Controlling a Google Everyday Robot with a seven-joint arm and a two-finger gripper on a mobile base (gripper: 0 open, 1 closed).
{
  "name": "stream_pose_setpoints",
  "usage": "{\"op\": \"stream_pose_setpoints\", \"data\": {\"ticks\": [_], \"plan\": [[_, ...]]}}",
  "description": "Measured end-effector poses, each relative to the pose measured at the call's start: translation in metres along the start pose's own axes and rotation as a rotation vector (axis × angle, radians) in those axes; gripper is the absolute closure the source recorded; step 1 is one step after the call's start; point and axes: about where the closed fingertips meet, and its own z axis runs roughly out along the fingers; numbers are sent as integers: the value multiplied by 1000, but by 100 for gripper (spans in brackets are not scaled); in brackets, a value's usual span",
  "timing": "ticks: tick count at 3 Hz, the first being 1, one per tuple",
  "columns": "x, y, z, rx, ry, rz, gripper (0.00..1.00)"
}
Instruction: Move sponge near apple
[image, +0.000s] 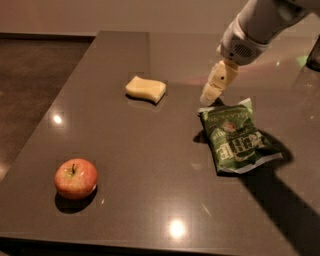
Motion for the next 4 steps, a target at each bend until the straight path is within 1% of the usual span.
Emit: {"op": "stream_pose_setpoints", "data": {"ticks": [1, 2, 3, 4], "plan": [[-31, -20, 46, -31, -23, 5, 0], [-45, -26, 69, -51, -29, 7, 0], [-56, -26, 86, -70, -33, 0, 0], [-74, -12, 116, -117, -25, -40, 0]]}}
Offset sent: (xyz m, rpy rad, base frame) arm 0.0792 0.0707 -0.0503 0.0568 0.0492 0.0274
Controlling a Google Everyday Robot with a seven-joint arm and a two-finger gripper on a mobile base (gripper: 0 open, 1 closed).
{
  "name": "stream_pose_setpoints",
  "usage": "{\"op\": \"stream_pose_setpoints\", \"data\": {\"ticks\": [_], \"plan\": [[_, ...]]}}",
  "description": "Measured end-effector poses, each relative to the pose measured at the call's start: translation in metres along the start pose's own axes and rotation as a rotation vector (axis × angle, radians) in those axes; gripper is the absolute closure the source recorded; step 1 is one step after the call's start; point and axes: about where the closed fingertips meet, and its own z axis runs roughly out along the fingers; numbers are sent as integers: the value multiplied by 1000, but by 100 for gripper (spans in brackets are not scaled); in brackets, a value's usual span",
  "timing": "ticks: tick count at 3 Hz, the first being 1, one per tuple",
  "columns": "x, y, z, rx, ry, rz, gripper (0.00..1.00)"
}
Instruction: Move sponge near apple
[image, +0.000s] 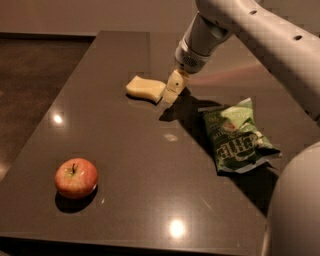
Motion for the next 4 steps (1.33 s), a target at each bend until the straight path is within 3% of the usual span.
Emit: {"op": "stream_pose_setpoints", "data": {"ticks": [1, 2, 4], "plan": [[-11, 2, 23, -24, 11, -23, 0], [-20, 1, 40, -46, 19, -39, 9], [-29, 7, 42, -80, 11, -63, 52]]}}
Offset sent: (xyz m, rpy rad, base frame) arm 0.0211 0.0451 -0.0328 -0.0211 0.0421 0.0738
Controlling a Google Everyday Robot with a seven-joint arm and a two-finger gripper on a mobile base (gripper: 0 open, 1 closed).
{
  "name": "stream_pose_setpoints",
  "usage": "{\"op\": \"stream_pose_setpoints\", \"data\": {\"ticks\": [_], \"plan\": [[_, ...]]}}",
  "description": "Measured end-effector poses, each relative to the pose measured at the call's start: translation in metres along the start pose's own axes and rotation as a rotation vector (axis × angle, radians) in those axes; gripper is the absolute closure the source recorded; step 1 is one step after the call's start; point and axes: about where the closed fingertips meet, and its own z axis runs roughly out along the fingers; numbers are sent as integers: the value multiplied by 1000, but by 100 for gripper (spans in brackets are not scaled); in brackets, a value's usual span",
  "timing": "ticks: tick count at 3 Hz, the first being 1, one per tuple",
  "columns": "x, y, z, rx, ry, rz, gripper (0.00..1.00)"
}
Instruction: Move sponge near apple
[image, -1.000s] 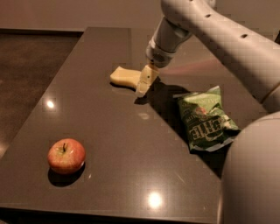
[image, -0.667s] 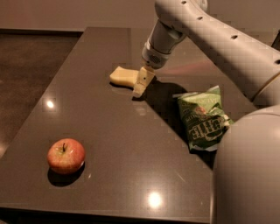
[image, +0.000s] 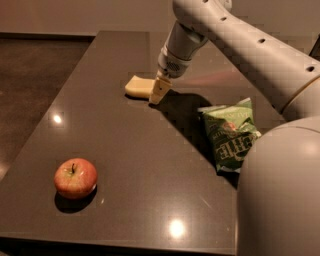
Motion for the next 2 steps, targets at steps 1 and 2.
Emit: {"op": "stream_pose_setpoints", "data": {"ticks": [1, 2], "plan": [[0, 11, -13, -5, -10, -29, 76], [5, 30, -33, -11, -11, -87, 99]]}}
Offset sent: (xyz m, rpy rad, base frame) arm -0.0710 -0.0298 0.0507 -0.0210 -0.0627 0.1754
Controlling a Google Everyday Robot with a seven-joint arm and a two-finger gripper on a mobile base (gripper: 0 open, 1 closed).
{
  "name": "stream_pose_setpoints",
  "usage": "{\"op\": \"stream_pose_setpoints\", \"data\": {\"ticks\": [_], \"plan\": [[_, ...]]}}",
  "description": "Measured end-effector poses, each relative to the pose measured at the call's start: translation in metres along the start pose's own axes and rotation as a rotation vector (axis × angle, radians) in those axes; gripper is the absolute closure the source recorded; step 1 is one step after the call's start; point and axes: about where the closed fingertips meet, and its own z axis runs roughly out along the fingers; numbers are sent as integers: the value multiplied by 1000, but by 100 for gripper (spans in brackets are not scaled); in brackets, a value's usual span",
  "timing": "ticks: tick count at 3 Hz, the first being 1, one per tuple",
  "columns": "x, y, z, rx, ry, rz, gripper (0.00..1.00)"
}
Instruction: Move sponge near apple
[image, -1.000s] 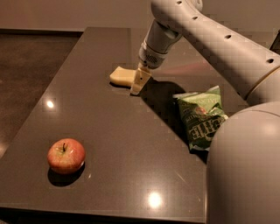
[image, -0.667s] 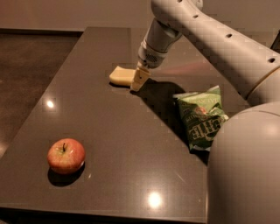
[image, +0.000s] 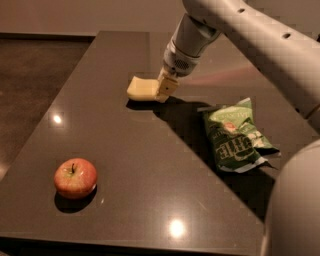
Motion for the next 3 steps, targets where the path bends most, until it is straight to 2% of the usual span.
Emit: {"op": "stream_pose_setpoints", "data": {"ticks": [1, 3], "plan": [[8, 21, -17, -12, 13, -65, 100], [21, 68, -24, -76, 43, -138, 100]]}}
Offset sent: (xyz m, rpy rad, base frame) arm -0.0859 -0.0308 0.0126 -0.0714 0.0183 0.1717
